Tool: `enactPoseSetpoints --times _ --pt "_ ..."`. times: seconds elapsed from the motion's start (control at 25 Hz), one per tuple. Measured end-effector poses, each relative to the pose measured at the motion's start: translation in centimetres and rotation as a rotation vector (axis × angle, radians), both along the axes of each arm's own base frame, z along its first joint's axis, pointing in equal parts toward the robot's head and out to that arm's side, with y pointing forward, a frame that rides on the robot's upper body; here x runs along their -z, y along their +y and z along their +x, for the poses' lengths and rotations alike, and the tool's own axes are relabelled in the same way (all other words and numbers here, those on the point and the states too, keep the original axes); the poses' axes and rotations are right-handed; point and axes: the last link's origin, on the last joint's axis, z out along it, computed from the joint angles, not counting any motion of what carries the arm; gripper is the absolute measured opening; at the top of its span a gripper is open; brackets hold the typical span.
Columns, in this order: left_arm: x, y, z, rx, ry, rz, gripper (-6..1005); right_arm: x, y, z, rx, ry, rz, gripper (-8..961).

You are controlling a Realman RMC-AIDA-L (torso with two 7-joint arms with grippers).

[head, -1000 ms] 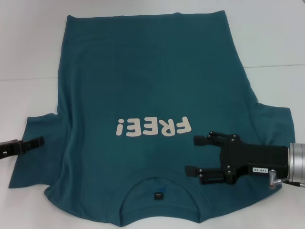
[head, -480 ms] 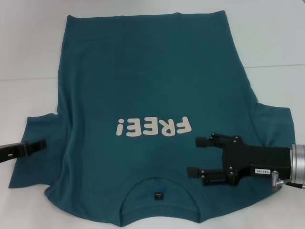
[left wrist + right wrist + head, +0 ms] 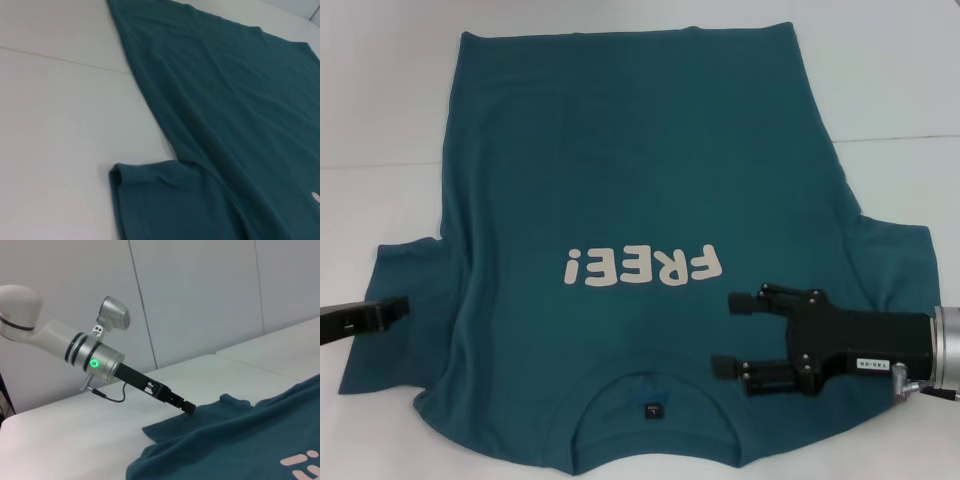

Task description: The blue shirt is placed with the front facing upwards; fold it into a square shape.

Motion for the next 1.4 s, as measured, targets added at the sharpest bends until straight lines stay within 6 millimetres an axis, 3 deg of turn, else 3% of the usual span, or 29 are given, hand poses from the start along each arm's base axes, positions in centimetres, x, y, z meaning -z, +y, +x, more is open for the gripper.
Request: enactPoseSetpoints --times 0.24,0.44,0.52,0.76,1.2,1.4 --pt "0.0 -0.2 0.3 0.023 -0.011 -0.016 215 -0.1 -0.2 0.0 -0.003 0.013 -0.005 947" --pt "-1.4 -0.3 -0.3 -0.011 -0.024 0.042 29 -0.2 -0.3 0.1 0.000 0.011 -0.003 946" --pt "-2.9 -0.4 -1.3 -0.091 -0.068 0.115 2 -0.3 -0.3 0.2 -0.001 0.007 0.001 946" --pt "-4.1 -0.5 -2.2 -0.151 -0.102 0.152 214 -0.4 -0.4 0.2 -0.001 0.007 -0.001 946" --pt "-3.1 -0.1 -2.0 -0.149 -0.060 0.097 413 -0.4 -0.4 0.1 -0.003 0.011 -0.001 946" --pt "-2.2 0.1 -1.6 -0.130 -0.035 0.055 652 -0.4 -0.4 0.1 -0.003 0.012 0.000 946"
